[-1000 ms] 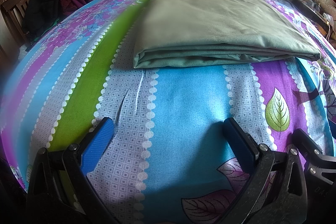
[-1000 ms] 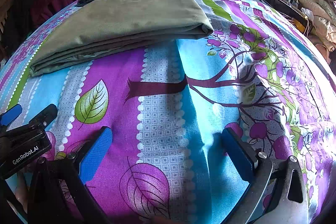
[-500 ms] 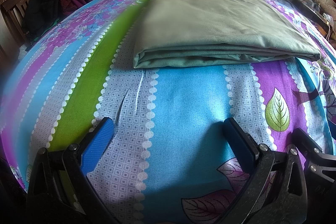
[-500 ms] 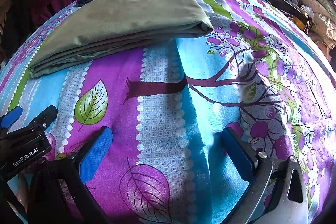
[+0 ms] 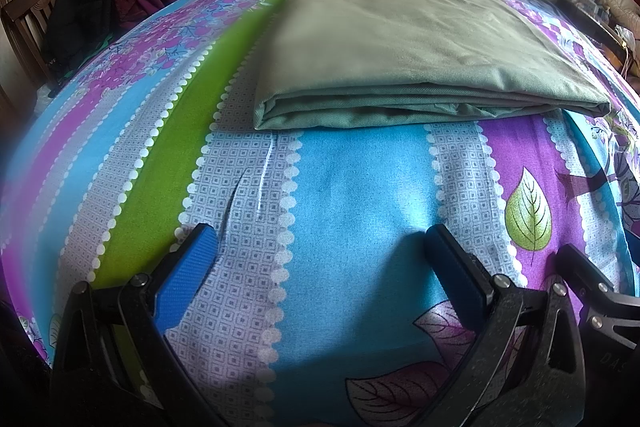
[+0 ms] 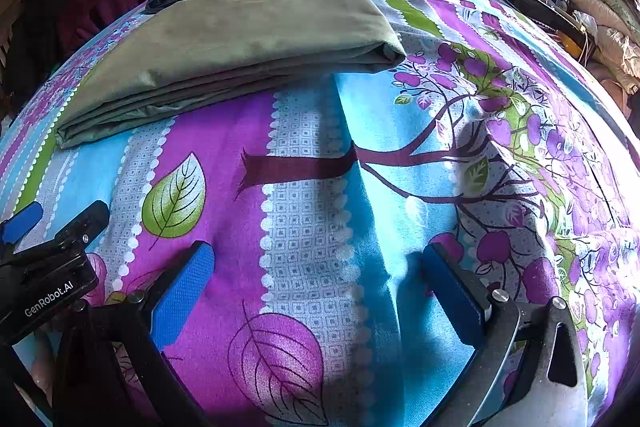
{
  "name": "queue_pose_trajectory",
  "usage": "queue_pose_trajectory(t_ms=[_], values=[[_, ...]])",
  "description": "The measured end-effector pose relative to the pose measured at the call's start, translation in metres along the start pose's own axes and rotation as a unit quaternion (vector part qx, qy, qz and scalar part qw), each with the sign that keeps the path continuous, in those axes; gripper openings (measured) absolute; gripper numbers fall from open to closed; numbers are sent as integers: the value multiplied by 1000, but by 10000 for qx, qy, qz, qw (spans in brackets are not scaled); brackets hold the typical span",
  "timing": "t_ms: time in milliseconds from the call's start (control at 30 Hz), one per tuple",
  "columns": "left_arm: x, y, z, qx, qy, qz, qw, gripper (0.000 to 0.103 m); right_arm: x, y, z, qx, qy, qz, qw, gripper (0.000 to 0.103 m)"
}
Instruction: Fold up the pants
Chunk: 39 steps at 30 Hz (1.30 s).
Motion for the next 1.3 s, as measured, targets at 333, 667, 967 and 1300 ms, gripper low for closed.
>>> queue_pose_trajectory(t_ms=[333,667,967,1300], values=[[0,0,0,-2,-2,0,10000,103,2,1,-3,-10,-34,-45,10000,103],[0,0,0,-7,-2,-1,10000,103,7,6,-1,84,-18,-149,9999,103],[1,0,1,-31,-25,-6,10000,103,6,4,-2,53,-62,-112,9999,103],[1,0,-1,-33,-26,-7,10000,103,6,3,-4,29,-105,-115,9999,103]])
Point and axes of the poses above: each gripper's, at about its wrist camera, not at the fingertips, and x roughly the way its jaws point, z to its right, y to its top, the point moved 3 cm from there along x, roughly the way its jaws point, and after that the axes turned 9 degrees about z, right-handed, at the moved point
